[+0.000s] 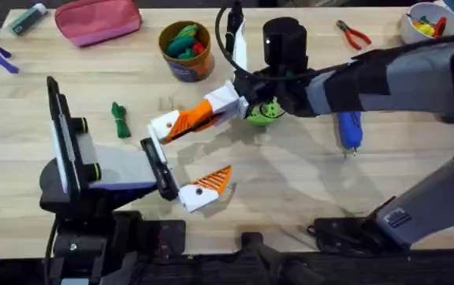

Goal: Pick up the gripper from the table and insert it into the empty holder that is missing its gripper. Then pick up a screw, insert it into the mounting hole, and use the screwdriver to tighten it. Finally, clean up the table by picking up the vegetable and placing it into the bucket.

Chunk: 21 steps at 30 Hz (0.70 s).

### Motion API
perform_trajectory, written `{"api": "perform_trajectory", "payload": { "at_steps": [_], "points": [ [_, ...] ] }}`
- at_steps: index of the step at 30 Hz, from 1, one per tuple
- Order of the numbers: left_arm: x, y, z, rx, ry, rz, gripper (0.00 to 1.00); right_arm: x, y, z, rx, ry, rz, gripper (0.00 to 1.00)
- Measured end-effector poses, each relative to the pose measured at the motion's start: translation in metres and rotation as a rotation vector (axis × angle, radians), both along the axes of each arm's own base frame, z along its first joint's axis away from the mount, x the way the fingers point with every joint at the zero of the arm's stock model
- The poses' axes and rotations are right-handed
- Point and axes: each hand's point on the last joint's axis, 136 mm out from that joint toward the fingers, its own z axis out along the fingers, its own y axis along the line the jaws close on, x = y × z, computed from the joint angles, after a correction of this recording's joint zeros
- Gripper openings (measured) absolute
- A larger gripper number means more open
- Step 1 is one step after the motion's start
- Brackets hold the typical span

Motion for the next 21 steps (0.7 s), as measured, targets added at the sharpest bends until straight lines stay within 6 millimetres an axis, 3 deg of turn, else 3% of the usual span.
{"api": "perform_trajectory", "payload": {
  "at_steps": [21],
  "points": [
    [0.0008,0.0004,-0.0001,-0.004,0.009,0.006,0.986,-0.0020,0.0038,-0.0012,-0.011,-0.014,-0.034,0.009]
  ]
}}
